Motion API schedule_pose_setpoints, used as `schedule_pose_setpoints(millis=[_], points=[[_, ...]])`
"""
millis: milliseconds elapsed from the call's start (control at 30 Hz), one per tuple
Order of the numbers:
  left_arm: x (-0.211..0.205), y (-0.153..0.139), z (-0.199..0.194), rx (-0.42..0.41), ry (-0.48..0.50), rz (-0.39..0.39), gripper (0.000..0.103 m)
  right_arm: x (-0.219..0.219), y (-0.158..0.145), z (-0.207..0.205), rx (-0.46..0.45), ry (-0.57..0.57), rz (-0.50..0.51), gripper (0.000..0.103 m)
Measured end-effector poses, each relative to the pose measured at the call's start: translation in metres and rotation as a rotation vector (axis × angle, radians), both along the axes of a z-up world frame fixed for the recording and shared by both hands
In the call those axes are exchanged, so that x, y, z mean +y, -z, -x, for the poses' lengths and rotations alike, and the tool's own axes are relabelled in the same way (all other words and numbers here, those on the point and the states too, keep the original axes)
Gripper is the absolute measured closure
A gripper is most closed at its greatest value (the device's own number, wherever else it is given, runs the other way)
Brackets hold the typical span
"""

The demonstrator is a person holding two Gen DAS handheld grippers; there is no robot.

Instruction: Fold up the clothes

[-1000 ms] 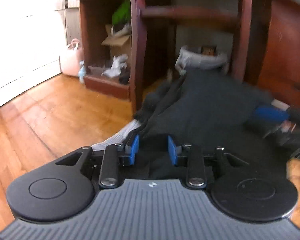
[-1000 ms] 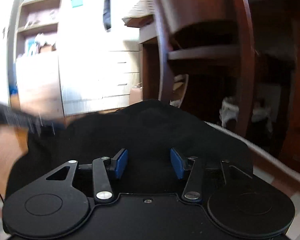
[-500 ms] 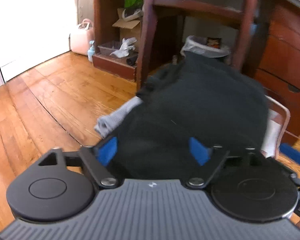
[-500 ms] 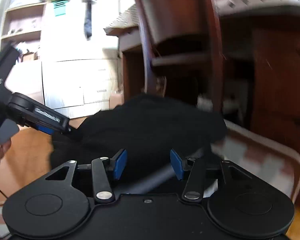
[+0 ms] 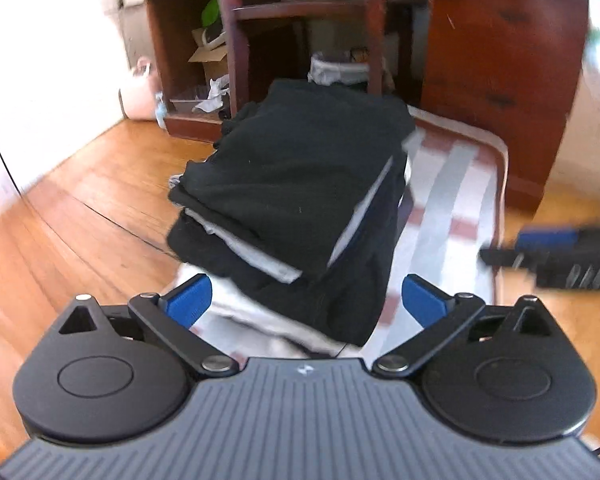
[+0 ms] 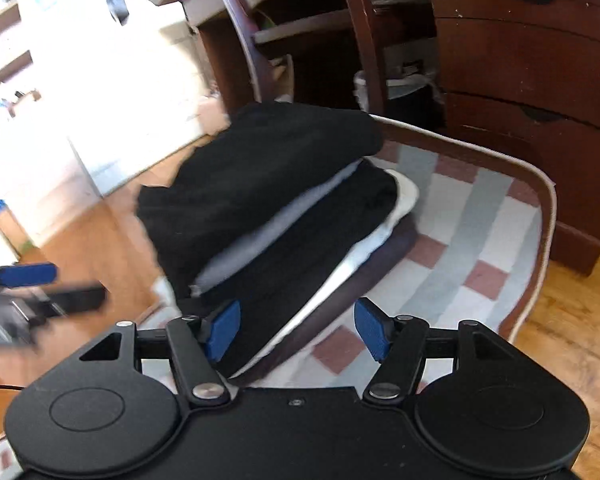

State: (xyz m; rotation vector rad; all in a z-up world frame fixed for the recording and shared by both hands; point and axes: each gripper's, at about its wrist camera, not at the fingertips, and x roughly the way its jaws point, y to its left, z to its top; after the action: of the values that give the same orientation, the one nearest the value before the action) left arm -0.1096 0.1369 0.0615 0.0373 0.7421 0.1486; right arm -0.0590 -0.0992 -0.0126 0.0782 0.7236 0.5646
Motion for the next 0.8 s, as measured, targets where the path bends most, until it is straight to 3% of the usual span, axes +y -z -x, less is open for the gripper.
schedule_pose_setpoints(millis=[167, 267, 400, 533, 800], points=[[-0.020, -0.008, 0.014, 0.050, 0.010, -0.032, 0.000, -0.012, -0.017, 0.022, 0.006, -0.012, 0.055, 0.033], [-0.027, -0.010, 0.023, 0.074, 0.041, -0.004, 0.000, -0.016, -0.027, 0.035, -0.001, -0.023, 0.121, 0.019], [-0.039, -0.007, 0.030, 0.095, 0.095, -0.017, 0.000, -0.021, -0.035, 0.052, -0.048, 0.003, 0.195, 0.019], [-0.045, -0.004, 0.034, 0.108, 0.085, -0.055, 0.000, -0.019, -0.037, 0.058, -0.055, 0.017, 0.232, 0.017], [-0.044, 0.004, 0.032, 0.129, 0.056, -0.015, 0.000, -0.013, -0.029, 0.063, -0.049, 0.018, 0.301, 0.016]])
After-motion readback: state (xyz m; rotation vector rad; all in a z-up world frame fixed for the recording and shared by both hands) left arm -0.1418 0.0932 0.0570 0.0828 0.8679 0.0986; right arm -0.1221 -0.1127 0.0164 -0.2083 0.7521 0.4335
